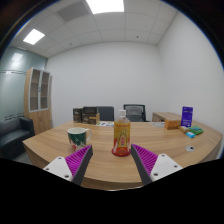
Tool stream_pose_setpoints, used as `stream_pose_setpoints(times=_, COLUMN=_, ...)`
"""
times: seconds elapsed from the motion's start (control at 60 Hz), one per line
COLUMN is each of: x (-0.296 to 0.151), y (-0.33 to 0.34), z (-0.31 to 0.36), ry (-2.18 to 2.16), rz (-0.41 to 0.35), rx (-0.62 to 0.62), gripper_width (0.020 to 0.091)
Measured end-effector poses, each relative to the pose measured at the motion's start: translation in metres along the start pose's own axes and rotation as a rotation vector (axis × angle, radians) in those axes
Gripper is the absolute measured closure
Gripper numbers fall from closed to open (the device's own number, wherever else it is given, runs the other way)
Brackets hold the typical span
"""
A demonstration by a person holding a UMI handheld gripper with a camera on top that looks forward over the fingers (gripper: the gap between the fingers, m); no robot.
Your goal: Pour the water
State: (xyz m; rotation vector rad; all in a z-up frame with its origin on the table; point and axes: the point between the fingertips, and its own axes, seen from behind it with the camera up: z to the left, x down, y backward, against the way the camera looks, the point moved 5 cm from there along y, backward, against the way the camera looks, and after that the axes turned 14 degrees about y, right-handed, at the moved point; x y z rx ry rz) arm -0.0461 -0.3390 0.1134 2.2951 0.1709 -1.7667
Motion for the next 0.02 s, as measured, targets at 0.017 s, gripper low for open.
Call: stream_pose_setpoints(times=0.017, x=0.0001, y=0.0006, z=0.0001, ry=-0.002, rz=0.000, rx=-0.001, gripper_width=0.0259)
